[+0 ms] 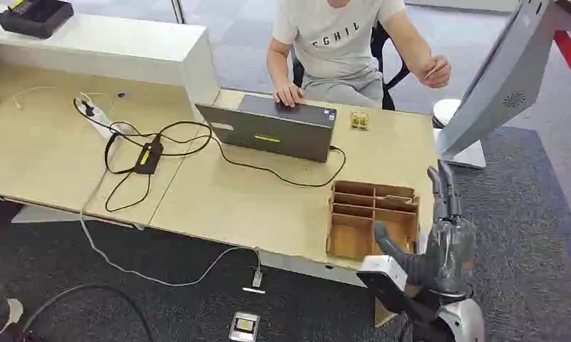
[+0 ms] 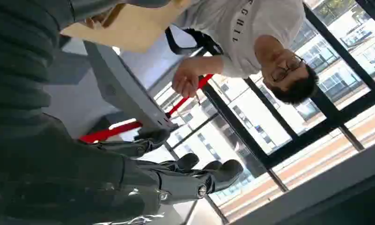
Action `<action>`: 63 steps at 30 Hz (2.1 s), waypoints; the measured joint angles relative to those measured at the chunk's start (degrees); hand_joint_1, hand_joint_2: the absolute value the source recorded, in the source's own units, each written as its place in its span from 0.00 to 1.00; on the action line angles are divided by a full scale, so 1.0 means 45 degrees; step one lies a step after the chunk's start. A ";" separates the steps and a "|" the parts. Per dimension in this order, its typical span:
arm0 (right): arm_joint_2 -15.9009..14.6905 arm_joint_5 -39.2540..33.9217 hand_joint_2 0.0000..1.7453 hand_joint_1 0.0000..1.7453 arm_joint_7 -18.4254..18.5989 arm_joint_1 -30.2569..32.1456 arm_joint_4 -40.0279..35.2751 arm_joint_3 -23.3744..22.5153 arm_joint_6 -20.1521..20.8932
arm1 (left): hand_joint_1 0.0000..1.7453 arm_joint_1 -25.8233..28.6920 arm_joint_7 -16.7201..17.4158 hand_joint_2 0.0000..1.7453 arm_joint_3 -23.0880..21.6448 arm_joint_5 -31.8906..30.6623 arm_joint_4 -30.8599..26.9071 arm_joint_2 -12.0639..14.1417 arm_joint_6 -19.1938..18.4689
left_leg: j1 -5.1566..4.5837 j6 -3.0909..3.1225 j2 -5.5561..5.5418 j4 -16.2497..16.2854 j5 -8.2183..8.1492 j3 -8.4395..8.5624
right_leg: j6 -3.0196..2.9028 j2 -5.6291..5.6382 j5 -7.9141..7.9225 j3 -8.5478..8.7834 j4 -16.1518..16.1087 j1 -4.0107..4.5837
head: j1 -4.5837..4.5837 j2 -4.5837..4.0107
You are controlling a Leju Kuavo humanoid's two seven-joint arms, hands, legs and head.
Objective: Pass the card to the sensor for recognition and then transmit it.
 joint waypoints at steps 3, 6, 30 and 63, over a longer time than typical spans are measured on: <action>0.0135 0.1183 1.00 0.00 0.0155 -0.1109 0.0412 0.0058 0.0615 | 0.00 -0.0181 0.0000 1.00 -0.0024 0.0150 0.0039 0.0131 0.0000 | 0.0001 -0.0007 0.0000 0.0000 0.0008 0.0001 | -0.0002 0.0000 0.0002 0.0002 0.0001 0.0000 | -0.0005 0.0000; 0.0393 0.2042 1.00 0.00 0.0218 -0.2298 0.1135 0.0117 0.1096 | 0.00 -0.0367 0.0000 1.00 -0.0068 0.0242 0.0131 0.0233 0.0000 | 0.0002 -0.0007 0.0000 0.0001 0.0011 0.0001 | -0.0005 0.0000 0.0010 0.0002 0.0005 0.0001 | 0.0000 0.0000; 0.2720 0.6182 1.00 0.00 0.2438 -0.9762 1.0461 0.2166 0.5326 | 0.00 -0.0231 0.0000 1.00 -0.0097 0.2073 0.0209 0.0296 -0.0136 | 0.0003 -0.0009 -0.0015 0.0010 0.0015 -0.0015 | -0.0005 -0.0017 0.0011 -0.0026 0.0016 0.0002 | -0.0005 0.0000; 0.1952 0.5880 1.00 1.00 0.2321 -1.0556 1.3556 0.2710 0.5993 | 0.00 -0.0194 -0.0005 1.00 0.0053 0.1914 -0.0053 0.0286 -0.0029 | 0.0002 -0.0009 -0.0016 0.0012 0.0014 -0.0009 | -0.0005 -0.0012 0.0012 -0.0029 0.0016 0.0003 | -0.0005 0.0000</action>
